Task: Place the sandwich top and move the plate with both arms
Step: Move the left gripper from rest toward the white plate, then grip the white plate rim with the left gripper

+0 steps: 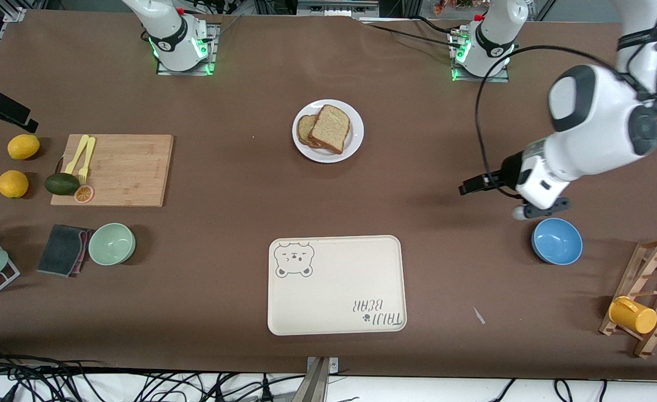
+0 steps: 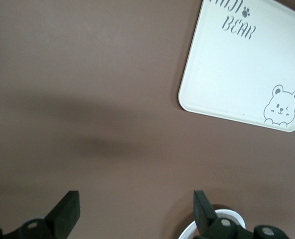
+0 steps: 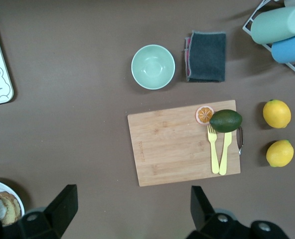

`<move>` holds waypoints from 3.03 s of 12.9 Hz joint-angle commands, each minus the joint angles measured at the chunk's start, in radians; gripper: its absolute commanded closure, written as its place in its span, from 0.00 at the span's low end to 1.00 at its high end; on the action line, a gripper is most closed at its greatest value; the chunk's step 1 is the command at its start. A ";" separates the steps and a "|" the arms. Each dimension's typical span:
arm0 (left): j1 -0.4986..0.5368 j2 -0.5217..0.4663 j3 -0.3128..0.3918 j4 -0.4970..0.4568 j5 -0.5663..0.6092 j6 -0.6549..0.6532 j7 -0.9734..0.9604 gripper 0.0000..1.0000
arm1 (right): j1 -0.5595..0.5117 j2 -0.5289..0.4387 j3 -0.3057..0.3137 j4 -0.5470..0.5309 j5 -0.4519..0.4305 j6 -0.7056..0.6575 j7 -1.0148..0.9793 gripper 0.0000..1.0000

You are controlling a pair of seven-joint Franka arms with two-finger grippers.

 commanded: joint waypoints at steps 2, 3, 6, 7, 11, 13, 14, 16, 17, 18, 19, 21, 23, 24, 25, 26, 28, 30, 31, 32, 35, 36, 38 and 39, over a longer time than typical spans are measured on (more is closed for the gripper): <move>0.014 -0.046 -0.010 -0.146 -0.282 0.092 0.196 0.00 | -0.001 0.024 0.002 0.018 0.027 0.031 -0.006 0.00; 0.014 -0.045 -0.010 -0.168 -0.355 0.094 0.253 0.00 | -0.003 0.024 0.002 0.018 0.025 0.029 -0.011 0.00; 0.005 -0.039 -0.010 -0.238 -0.540 0.101 0.409 0.00 | 0.002 0.046 0.003 -0.004 0.022 0.032 0.006 0.00; -0.004 -0.040 -0.010 -0.270 -0.596 0.101 0.462 0.00 | 0.002 0.056 0.003 -0.002 0.018 0.042 0.006 0.00; -0.040 0.010 -0.048 -0.312 -0.725 0.103 0.585 0.00 | 0.007 0.046 0.034 -0.002 0.012 0.053 0.004 0.00; -0.049 0.015 -0.058 -0.353 -0.757 0.104 0.629 0.01 | 0.007 0.047 0.037 -0.004 0.012 0.053 0.006 0.00; -0.055 0.018 -0.070 -0.373 -0.786 0.106 0.669 0.02 | 0.007 0.046 0.040 -0.004 0.013 0.050 0.007 0.00; -0.108 0.049 -0.091 -0.399 -0.819 0.228 0.689 0.02 | 0.005 0.044 0.034 -0.004 0.012 0.048 0.004 0.00; -0.148 0.064 -0.108 -0.413 -0.826 0.312 0.689 0.02 | 0.001 0.052 0.029 0.001 0.010 0.061 -0.014 0.00; -0.161 0.084 -0.124 -0.413 -0.855 0.345 0.701 0.02 | 0.002 0.052 0.031 0.005 0.013 0.061 -0.013 0.00; -0.161 0.093 -0.147 -0.413 -0.901 0.350 0.733 0.02 | 0.005 0.047 0.038 0.005 0.013 0.061 0.001 0.00; -0.162 0.093 -0.162 -0.436 -1.010 0.351 0.857 0.02 | 0.005 0.034 0.037 0.005 0.015 0.042 -0.008 0.00; -0.162 0.093 -0.167 -0.459 -1.113 0.348 0.988 0.03 | 0.004 0.023 0.020 0.005 0.025 0.026 -0.013 0.00; -0.162 0.095 -0.177 -0.471 -1.139 0.348 1.037 0.03 | 0.004 0.023 0.023 0.005 0.027 0.038 -0.003 0.00; -0.162 0.095 -0.180 -0.479 -1.168 0.348 1.071 0.02 | 0.005 0.024 0.032 0.007 0.022 0.054 0.006 0.00; -0.161 0.092 -0.188 -0.494 -1.190 0.348 1.095 0.02 | 0.013 0.024 0.038 0.010 0.013 0.079 0.006 0.00; -0.162 0.092 -0.214 -0.513 -1.230 0.348 1.129 0.03 | 0.013 0.021 0.032 0.011 0.022 0.079 -0.002 0.00; -0.197 0.108 -0.217 -0.524 -1.327 0.348 1.212 0.03 | 0.011 0.030 0.028 0.005 0.025 0.082 -0.009 0.00; -0.217 0.116 -0.219 -0.528 -1.398 0.351 1.259 0.03 | 0.011 0.033 0.029 0.005 0.025 0.088 -0.003 0.00; -0.231 0.121 -0.225 -0.533 -1.446 0.353 1.302 0.03 | 0.014 0.035 0.034 0.008 0.021 0.097 0.004 0.00; -0.233 0.135 -0.259 -0.544 -1.558 0.354 1.387 0.03 | 0.019 0.049 0.046 0.005 0.015 0.120 0.006 0.00; -0.233 0.142 -0.259 -0.542 -1.593 0.354 1.423 0.03 | 0.028 0.061 0.048 0.007 -0.002 0.149 0.004 0.00; -0.247 0.170 -0.259 -0.542 -1.659 0.354 1.505 0.03 | 0.022 0.070 0.042 -0.004 -0.013 0.157 0.003 0.00; -0.248 0.185 -0.259 -0.542 -1.688 0.354 1.543 0.03 | 0.017 0.070 0.037 -0.004 -0.013 0.159 -0.009 0.00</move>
